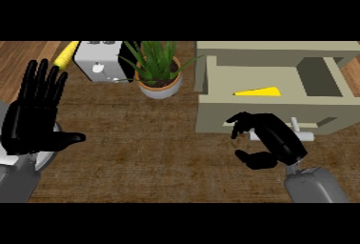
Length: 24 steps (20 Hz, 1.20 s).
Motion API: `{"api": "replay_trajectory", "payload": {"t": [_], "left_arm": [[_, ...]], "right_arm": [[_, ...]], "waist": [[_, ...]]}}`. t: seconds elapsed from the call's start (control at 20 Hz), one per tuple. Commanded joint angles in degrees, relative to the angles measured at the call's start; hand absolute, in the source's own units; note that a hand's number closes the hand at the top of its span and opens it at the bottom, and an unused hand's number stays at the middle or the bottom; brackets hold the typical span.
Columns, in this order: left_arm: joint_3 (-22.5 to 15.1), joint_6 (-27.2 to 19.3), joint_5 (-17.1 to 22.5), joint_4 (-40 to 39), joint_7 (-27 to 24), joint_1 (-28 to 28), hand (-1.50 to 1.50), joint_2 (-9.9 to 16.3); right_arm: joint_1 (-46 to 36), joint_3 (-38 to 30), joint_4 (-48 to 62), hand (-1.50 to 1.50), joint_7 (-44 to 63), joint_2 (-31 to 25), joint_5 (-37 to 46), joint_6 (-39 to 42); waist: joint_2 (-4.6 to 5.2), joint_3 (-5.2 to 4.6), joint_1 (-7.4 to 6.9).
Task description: Pick up the cup, place it into the drawer and close the drawer
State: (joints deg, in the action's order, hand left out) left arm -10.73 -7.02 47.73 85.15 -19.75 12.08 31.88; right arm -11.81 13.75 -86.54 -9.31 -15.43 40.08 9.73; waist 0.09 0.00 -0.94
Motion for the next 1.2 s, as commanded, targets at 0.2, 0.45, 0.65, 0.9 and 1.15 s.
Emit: {"api": "replay_trajectory", "payload": {"t": [0.2, 0.45, 0.65, 0.9, 1.15], "left_arm": [[2.26, 4.79, -2.21, 0.48, -2.66, -6.26, -1.5, -2.02], [5.24, 8.34, -2.24, 0.97, 0.63, -6.09, -1.5, -1.39], [10.18, 16.23, -0.33, -3.06, -2.36, -9.26, -1.5, 0.94], [9.17, 16.34, -2.17, -4.74, -2.0, -6.88, -1.5, -1.81], [8.68, 15.1, -2.65, -3.72, -1.04, -5.83, -1.5, -3.07]], "right_arm": [[-9.91, -1.99, 25.97, -1.5, -8.78, 1.4, 7.31, -7.88], [-17.48, -5.74, 40.82, -1.5, -13.46, 4.54, 7.04, -11.1], [-24.83, -7.99, 49.39, -1.5, -14.38, 5.66, 6.66, -10.26], [-35.7, -13.3, 63.68, -1.5, -18.91, 3.52, 5.17, -9.85], [-40.72, -15.47, 70.93, -1.5, -22.74, -2.39, 5.16, -7.28]], "waist": [[0.12, 0.03, -0.05], [0.14, 0.05, -0.06], [0.44, 0.04, -0.99], [0.75, 0.07, -1.35], [1.3, 0.14, -2.56]]}}
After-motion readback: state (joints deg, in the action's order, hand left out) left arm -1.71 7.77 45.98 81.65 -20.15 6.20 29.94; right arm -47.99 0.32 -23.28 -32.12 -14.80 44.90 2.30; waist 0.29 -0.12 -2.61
